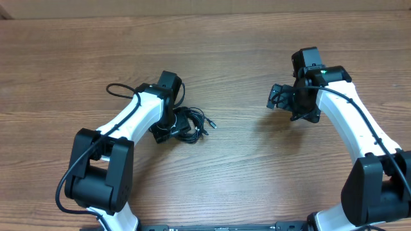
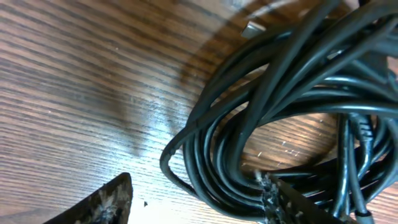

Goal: Untangle cables
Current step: 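Hold the coil in the left gripper above the table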

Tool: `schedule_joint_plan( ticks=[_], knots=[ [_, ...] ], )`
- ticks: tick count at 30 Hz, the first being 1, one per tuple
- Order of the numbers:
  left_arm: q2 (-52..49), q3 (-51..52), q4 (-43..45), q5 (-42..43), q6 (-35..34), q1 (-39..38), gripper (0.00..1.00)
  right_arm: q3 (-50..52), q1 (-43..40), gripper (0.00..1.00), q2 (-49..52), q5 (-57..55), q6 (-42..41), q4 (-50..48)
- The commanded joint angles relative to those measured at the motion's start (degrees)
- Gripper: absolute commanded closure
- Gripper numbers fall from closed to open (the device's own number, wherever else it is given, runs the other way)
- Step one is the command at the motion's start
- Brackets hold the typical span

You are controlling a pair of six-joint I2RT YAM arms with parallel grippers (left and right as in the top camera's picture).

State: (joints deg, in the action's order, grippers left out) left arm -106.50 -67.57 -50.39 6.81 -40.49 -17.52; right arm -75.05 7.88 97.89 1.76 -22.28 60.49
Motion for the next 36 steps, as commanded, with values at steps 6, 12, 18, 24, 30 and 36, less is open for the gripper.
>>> schedule_joint_plan(
  ticks=[6, 12, 18, 24, 30, 36],
  knots=[
    [0.83, -0.02, 3.58, -1.51, -2.82, -0.33, 0.36, -1.46, 0.09, 0.0, -0.79, 0.9, -0.2, -0.33],
    [0.83, 1.29, 4.46, -5.22, -2.84, -1.55, 0.46, -1.46, 0.09, 0.0, -0.79, 0.9, -0.2, -0.15],
    [0.83, 6.16, 9.77, -5.33, -3.96, -2.78, 0.51, -1.42, 0.09, 0.0, -0.79, 4.04, -0.22, -0.11],
    [0.98, 8.2, 12.22, -5.33, -4.48, -2.56, 0.96, -1.42, 0.09, 0.0, -0.79, 9.27, 3.17, 1.09],
    [1.97, 0.83, 3.91, -1.01, -4.79, -0.59, 0.96, -1.42, 0.94, 0.0, -0.81, 25.35, 14.6, 3.45],
    [2.05, -9.88, -8.46, -0.7, -12.46, 0.74, 0.96, -1.42, 6.1, 0.0, -0.81, 30.38, 18.36, 1.62]
  ],
)
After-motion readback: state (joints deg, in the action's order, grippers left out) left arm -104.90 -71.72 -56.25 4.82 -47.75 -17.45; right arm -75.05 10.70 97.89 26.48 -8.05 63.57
